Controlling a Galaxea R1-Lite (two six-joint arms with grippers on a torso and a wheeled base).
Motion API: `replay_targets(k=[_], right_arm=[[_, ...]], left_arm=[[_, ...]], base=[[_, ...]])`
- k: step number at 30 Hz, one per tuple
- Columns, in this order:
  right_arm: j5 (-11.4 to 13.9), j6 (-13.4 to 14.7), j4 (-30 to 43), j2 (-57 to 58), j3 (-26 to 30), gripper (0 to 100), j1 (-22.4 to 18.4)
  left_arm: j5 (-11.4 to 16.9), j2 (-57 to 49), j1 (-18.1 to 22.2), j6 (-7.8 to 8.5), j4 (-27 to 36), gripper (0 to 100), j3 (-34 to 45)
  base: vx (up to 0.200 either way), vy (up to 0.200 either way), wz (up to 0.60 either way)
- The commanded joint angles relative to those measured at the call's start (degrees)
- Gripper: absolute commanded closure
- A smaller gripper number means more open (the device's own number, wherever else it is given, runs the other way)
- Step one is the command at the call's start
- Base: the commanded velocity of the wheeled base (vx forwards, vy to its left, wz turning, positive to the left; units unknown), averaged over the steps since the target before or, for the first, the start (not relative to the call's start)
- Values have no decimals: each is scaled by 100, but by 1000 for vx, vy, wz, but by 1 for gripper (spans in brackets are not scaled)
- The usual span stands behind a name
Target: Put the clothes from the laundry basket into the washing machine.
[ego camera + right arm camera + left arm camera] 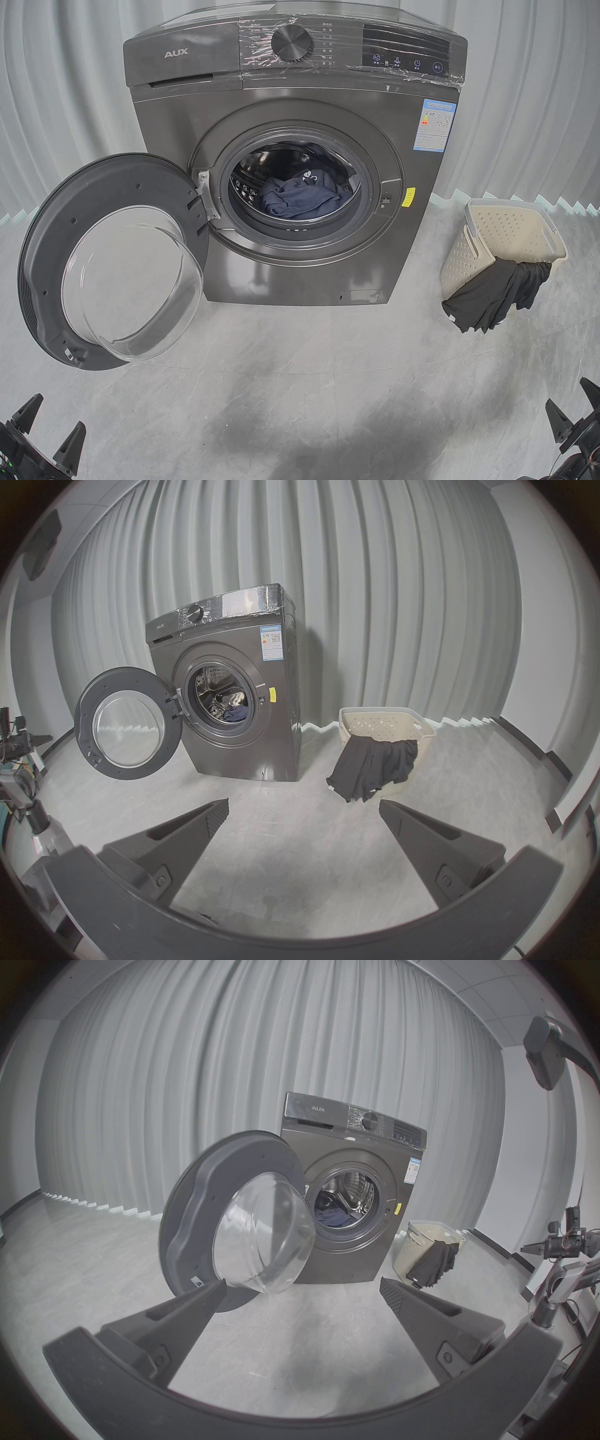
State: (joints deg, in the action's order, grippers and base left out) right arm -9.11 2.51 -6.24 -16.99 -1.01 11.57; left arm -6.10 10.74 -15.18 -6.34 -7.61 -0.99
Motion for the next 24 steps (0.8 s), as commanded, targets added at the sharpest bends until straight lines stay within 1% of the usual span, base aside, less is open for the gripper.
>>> replay_targets(k=[1,2,3,4,5,6,7,9,10,11,13,14,15,17,19,20,21,22,23,24], right_arm=[[-21,21,290,1172,75,0,-392],[-83,-5,273,1172,75,0,-401],[-162,-23,273,1172,75,0,-401],[-188,-49,273,1172,75,0,-401],[-188,-58,264,1172,75,0,-401],[-188,-75,264,1172,75,0,-401],[-179,-84,264,1172,84,0,-401],[-232,-146,264,1172,84,0,-401],[-232,-146,264,1172,84,0,-401],[-276,-181,255,1172,75,0,-401],[-381,-190,246,1172,84,0,-410],[-601,-190,246,1172,75,0,-410],[-671,-190,246,1172,75,0,-410],[-724,-172,246,1163,75,0,-445],[-689,-181,246,1163,75,0,-621],[-619,-225,255,1234,75,0,-832],[-425,-418,290,1436,75,0,-1122],[-197,-559,299,1638,75,0,-1245],[32,-655,299,1699,75,0,-1218],[102,-647,299,1691,75,0,-1174]], left_arm=[[232,-547,727,238,286,0,99],[267,-547,885,370,286,0,99],[284,-555,1017,458,295,0,99],[293,-564,1140,476,295,0,99],[302,-582,1201,467,304,0,99],[399,-714,1351,432,339,0,99],[495,-828,1412,414,356,0,99],[944,-1074,1474,370,418,0,90],[944,-1074,1474,370,418,0,90],[1137,-1074,1483,353,435,0,81],[1111,-1074,1483,353,444,0,81],[1111,-1074,1483,326,444,0,81],[1119,-1074,1483,326,444,0,81],[1111,-1074,1483,326,444,0,81],[1075,-1074,1483,326,444,0,81],[1067,-1074,1483,370,444,0,81],[987,-1074,1491,432,435,0,81],[908,-1074,1491,484,435,0,90],[812,-1074,1500,528,435,0,81],[741,-1074,1500,528,435,0,81]], base=[[0,-200,0],[0,-200,0],[0,-200,0],[0,-200,0],[0,-200,0],[0,-200,0],[0,-200,0],[0,-200,0],[0,-200,0],[0,-200,0],[0,-200,0],[0,-200,0],[0,-200,0],[0,-200,0],[0,-200,0],[0,-200,0],[0,-200,0],[0,-200,0],[0,-200,0],[0,-200,0]])
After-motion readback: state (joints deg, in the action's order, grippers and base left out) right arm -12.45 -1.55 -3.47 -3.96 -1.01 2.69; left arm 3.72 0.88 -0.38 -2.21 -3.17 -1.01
